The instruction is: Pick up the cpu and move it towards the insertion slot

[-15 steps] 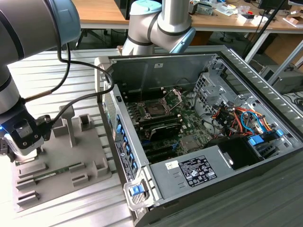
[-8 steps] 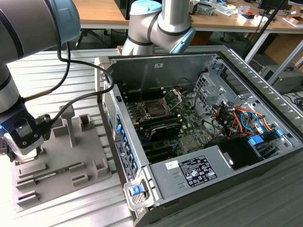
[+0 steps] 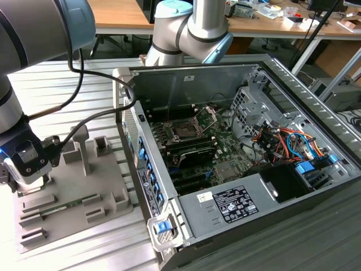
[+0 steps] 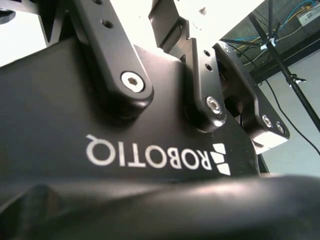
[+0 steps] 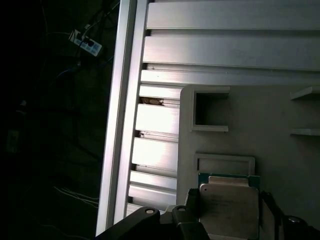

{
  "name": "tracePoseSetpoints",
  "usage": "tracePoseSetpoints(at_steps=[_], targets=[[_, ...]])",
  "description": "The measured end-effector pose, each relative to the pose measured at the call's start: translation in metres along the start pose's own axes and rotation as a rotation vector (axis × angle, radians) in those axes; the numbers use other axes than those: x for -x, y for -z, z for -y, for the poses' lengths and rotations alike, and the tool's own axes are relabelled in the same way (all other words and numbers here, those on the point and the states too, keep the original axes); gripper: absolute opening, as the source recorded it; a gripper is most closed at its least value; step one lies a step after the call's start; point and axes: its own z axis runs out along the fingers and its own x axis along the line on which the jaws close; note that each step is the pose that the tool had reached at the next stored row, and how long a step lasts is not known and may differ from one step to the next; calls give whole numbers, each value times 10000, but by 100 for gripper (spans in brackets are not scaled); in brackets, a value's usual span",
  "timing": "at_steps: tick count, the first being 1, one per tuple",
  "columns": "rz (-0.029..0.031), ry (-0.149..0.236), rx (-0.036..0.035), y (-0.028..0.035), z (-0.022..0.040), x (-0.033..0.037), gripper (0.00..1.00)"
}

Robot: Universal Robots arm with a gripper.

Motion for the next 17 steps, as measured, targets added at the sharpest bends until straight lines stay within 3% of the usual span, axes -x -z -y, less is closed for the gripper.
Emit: tracePoseSetpoints(at_steps=[17], targets=[[0, 0, 0, 64, -1, 0, 55]])
